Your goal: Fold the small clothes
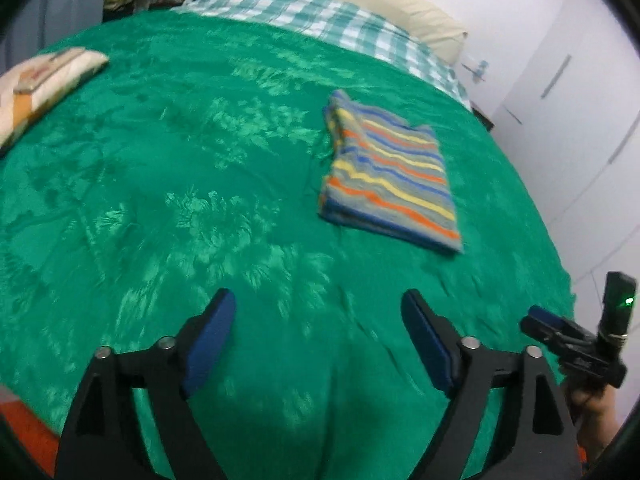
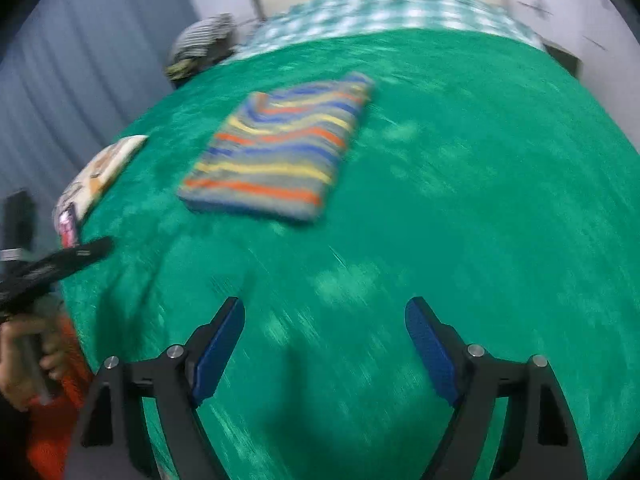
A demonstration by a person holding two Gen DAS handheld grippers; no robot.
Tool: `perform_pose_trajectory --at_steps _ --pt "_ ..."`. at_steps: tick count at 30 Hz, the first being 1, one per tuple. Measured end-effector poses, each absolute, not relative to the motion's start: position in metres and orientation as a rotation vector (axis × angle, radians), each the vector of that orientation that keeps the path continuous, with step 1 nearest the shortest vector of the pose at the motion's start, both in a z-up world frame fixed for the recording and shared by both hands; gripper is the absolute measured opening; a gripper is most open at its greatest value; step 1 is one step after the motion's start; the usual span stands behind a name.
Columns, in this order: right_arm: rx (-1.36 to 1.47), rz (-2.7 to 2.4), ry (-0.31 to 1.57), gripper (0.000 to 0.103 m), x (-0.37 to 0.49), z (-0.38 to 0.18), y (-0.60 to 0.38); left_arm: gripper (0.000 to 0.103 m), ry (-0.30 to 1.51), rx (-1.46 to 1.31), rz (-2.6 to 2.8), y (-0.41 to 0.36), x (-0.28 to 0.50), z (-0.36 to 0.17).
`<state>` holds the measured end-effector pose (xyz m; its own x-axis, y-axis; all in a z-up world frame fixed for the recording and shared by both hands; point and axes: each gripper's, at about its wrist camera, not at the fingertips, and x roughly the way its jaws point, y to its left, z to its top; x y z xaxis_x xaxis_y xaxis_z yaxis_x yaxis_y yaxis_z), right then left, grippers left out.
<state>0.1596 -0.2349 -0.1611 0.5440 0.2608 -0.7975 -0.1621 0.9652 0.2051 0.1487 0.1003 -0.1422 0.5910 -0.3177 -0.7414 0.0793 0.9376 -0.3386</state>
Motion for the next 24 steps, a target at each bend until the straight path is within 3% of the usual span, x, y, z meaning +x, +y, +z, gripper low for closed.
perform_pose_trajectory --at_steps 3,10,15,18,24 --pt "0.093 0.129 0.948 0.091 0.125 -0.166 -0.249 0.096 0.878 -0.237 -0.244 0.091 0.139 -0.130" --pt "0.035 -0.014 0.914 0.092 0.087 -0.177 -0.251 0.096 0.881 -0.146 -0.197 0.074 0.157 -0.159" --pt "-0.033 -0.021 0.911 0.095 0.090 -0.192 -0.238 0.096 1.011 -0.068 -0.148 0.065 0.169 -0.211" --pt "-0.033 -0.022 0.954 0.103 0.095 -0.216 -0.236 0.102 0.959 0.040 -0.142 0.052 0.158 -0.217" --pt "-0.029 -0.024 0.944 0.103 0.094 -0.219 -0.239 0.102 0.959 0.043 -0.127 0.052 0.157 -0.218"
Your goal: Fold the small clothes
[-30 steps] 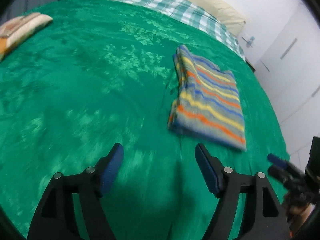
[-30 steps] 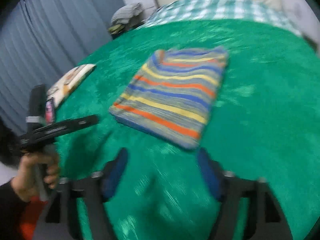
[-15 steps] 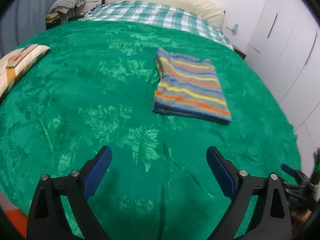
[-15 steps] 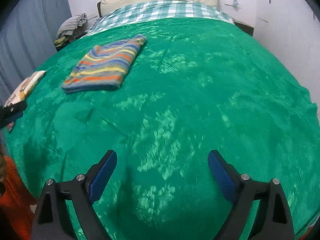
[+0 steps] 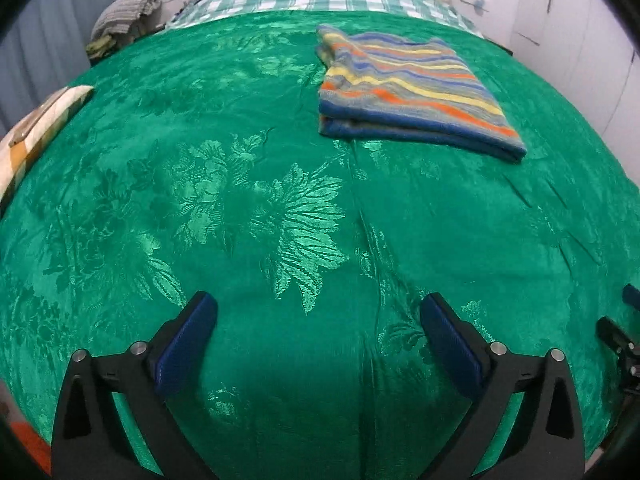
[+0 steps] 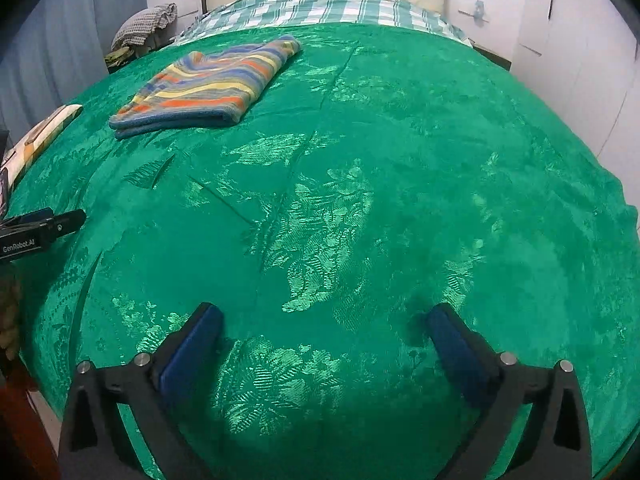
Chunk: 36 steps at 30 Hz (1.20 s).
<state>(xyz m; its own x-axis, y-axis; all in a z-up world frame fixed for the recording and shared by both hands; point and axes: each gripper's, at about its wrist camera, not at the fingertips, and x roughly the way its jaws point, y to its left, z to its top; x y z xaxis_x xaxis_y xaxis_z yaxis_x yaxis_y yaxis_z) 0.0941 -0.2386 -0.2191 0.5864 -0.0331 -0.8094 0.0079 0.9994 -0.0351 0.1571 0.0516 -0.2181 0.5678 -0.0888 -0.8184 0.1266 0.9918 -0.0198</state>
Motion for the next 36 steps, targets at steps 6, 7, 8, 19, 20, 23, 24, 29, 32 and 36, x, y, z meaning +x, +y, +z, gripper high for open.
perform_pose_trajectory --at_steps 6,7,8,19,20,23,24,29,32,36 --pt "-0.042 -0.034 0.931 0.103 0.090 -0.221 -0.235 0.102 0.959 0.043 -0.130 0.052 0.158 -0.217" --pt "-0.042 -0.034 0.931 0.103 0.090 -0.221 -0.235 0.102 0.959 0.044 -0.130 0.052 0.158 -0.217" --pt "-0.042 -0.034 0.931 0.103 0.090 -0.221 -0.235 0.102 0.959 0.043 -0.130 0.052 0.158 -0.217" --pt "-0.051 -0.036 0.920 0.103 0.090 -0.224 -0.234 0.103 0.944 0.056 -0.138 0.050 0.157 -0.222" --pt "-0.052 -0.036 0.920 0.103 0.090 -0.224 -0.234 0.103 0.942 0.056 -0.137 0.049 0.156 -0.222" --pt "-0.053 -0.036 0.916 0.103 0.090 -0.225 -0.234 0.103 0.942 0.058 -0.137 0.049 0.155 -0.222" --pt "-0.054 -0.036 0.916 0.103 0.090 -0.225 -0.234 0.103 0.942 0.059 -0.137 0.049 0.155 -0.222" --pt "-0.055 -0.037 0.915 0.103 0.090 -0.225 -0.233 0.103 0.942 0.059 -0.137 0.049 0.155 -0.222" --pt "-0.055 -0.038 0.914 0.103 0.090 -0.225 -0.233 0.103 0.945 0.057 -0.138 0.049 0.155 -0.222" --pt "-0.052 -0.028 0.957 0.103 0.093 -0.220 -0.234 0.101 1.025 0.036 -0.187 0.055 0.163 -0.205"
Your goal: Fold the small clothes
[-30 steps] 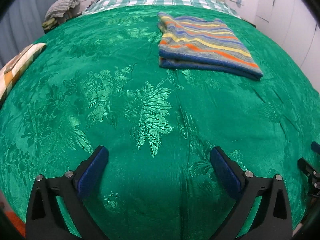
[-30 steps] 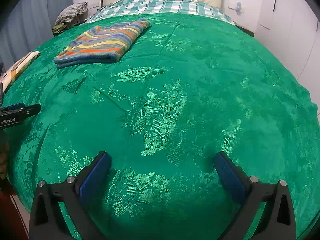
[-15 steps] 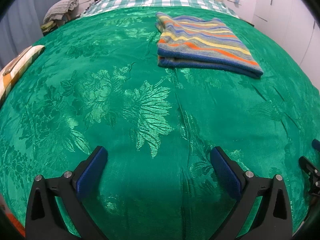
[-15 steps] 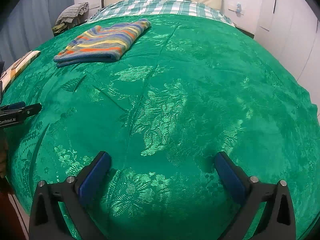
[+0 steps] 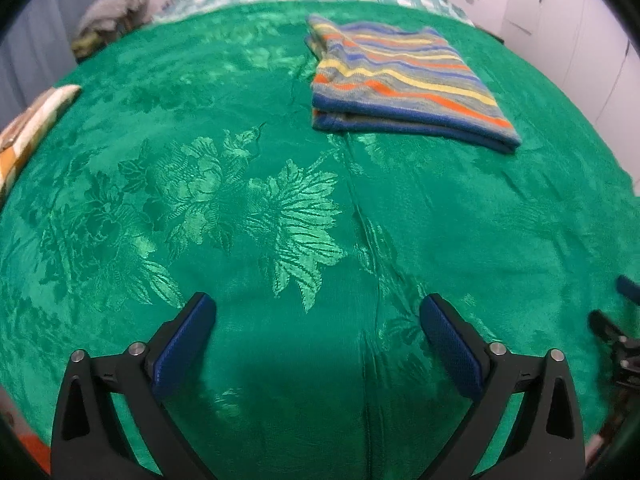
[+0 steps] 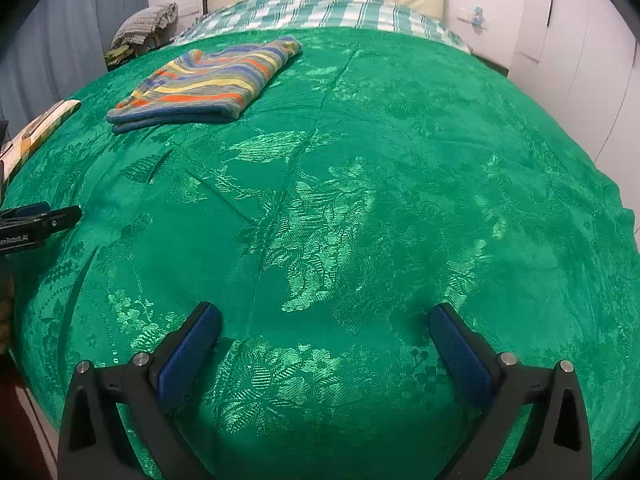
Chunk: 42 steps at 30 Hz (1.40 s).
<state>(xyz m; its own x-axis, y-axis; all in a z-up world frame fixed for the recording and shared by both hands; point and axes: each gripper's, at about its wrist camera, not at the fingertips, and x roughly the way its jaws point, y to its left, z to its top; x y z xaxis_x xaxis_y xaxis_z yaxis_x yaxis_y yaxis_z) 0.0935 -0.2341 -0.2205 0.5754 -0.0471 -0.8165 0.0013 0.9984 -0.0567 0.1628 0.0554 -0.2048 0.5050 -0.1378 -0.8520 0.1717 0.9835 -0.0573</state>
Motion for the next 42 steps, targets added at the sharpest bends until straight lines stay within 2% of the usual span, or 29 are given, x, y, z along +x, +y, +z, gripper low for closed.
perform_pose_trajectory --at_steps 3,5,11,16,18,19,20,21,22,23,26,29,37,39,40,41,42 --pt "-0.024 -0.006 0.997 0.102 0.100 -0.202 -0.239 0.101 0.916 -0.104 -0.274 0.078 0.177 -0.166" --pt "0.028 0.042 0.912 0.102 0.108 -0.181 -0.244 0.102 0.879 -0.161 -0.313 0.086 0.204 -0.150" --pt "0.287 0.218 0.832 0.102 0.224 -0.155 -0.252 0.101 1.017 -0.232 -0.469 0.062 0.335 -0.168" --pt "0.490 0.332 0.897 0.093 0.348 -0.177 -0.248 0.100 1.057 -0.279 -0.479 0.054 0.395 -0.190" --pt "0.583 0.357 0.967 0.079 0.386 -0.199 -0.247 0.098 1.070 -0.286 -0.509 0.050 0.405 -0.194" --pt "0.624 0.363 0.984 0.076 0.401 -0.209 -0.246 0.086 1.083 -0.263 -0.515 0.045 0.409 -0.196" --pt "0.650 0.371 0.979 0.071 0.410 -0.215 -0.245 0.062 1.092 -0.205 -0.504 0.038 0.412 -0.200" --pt "0.665 0.392 0.963 0.051 0.417 -0.219 -0.241 0.051 1.093 -0.171 -0.498 0.034 0.413 -0.202" --pt "0.646 0.414 0.976 0.035 0.424 -0.223 -0.234 0.027 1.098 -0.171 -0.508 0.030 0.414 -0.205" --pt "0.581 0.403 1.016 0.026 0.430 -0.226 -0.223 0.020 1.105 -0.195 -0.511 0.030 0.415 -0.206" --pt "0.189 0.319 0.988 0.024 0.427 -0.206 -0.179 0.016 1.047 -0.169 -0.474 0.026 0.404 -0.197" --pt "0.043 0.287 0.899 0.022 0.411 -0.178 -0.158 0.014 0.983 -0.148 -0.465 0.030 0.388 -0.177" --pt "0.111 0.388 0.673 0.022 0.367 -0.090 -0.148 0.015 0.785 -0.112 -0.463 0.056 0.335 -0.075" --pt "0.155 0.402 0.665 0.022 0.368 -0.080 -0.148 0.027 0.833 -0.134 -0.450 0.058 0.341 -0.075" --pt "0.175 0.399 0.679 0.023 0.370 -0.080 -0.151 0.049 0.888 -0.141 -0.428 0.057 0.347 -0.086" --pt "0.195 0.391 0.709 0.028 0.378 -0.086 -0.153 0.072 0.943 -0.134 -0.377 0.057 0.352 -0.103" --pt "0.214 0.375 0.776 0.045 0.387 -0.099 -0.159 0.075 0.987 -0.116 -0.303 0.058 0.351 -0.123"
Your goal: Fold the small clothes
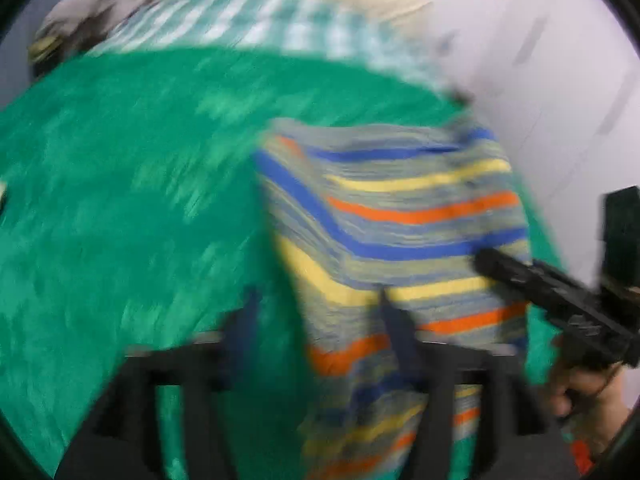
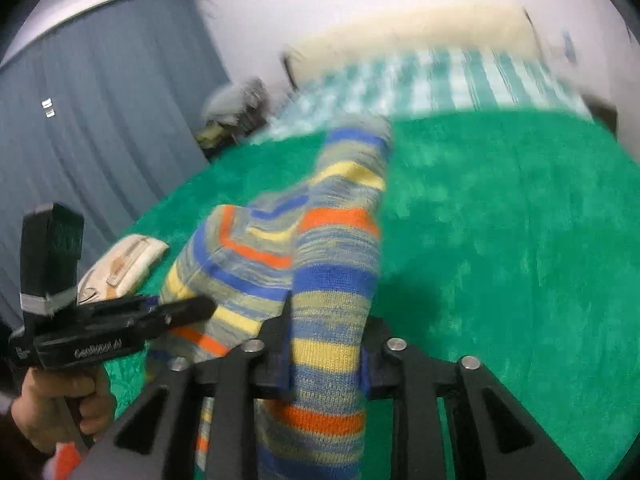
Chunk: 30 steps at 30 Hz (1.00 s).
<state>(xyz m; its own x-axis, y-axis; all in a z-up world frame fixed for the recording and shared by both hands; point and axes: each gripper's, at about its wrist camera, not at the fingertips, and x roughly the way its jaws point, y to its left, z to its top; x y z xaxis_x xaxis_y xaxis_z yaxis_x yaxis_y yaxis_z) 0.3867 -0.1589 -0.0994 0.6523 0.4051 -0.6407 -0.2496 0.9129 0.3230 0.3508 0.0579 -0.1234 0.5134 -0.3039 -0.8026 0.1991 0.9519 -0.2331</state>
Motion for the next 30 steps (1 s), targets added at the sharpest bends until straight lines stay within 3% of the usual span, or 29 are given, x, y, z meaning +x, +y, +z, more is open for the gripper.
perform_pose_trajectory --at_steps 1,2,4,7,11,15,30 --pt "0.207 0.317 0.855 0.057 0.390 -0.116 -0.166 0.074 1.007 -0.105 -0.270 0.059 0.346 -0.132" --pt "0.181 0.247 0.904 0.076 0.387 -0.130 -0.173 0.074 1.022 -0.091 -0.246 0.061 0.333 -0.140" --pt "0.114 0.157 0.951 0.078 0.364 -0.149 -0.188 0.077 1.000 -0.037 -0.224 0.061 0.298 -0.138" --pt "0.019 0.116 0.960 0.090 0.316 -0.151 -0.197 0.099 0.887 0.045 -0.187 0.052 0.245 -0.108" --pt "-0.014 0.131 0.922 0.093 0.260 -0.123 -0.190 0.101 0.753 0.098 -0.154 0.037 0.191 -0.063" --pt "-0.029 0.132 0.854 0.102 0.209 -0.084 -0.174 0.102 0.695 0.139 -0.098 0.026 0.174 -0.036" --pt "-0.066 0.087 0.774 0.102 0.119 -0.015 -0.154 0.102 0.591 0.200 0.023 0.013 0.109 0.011"
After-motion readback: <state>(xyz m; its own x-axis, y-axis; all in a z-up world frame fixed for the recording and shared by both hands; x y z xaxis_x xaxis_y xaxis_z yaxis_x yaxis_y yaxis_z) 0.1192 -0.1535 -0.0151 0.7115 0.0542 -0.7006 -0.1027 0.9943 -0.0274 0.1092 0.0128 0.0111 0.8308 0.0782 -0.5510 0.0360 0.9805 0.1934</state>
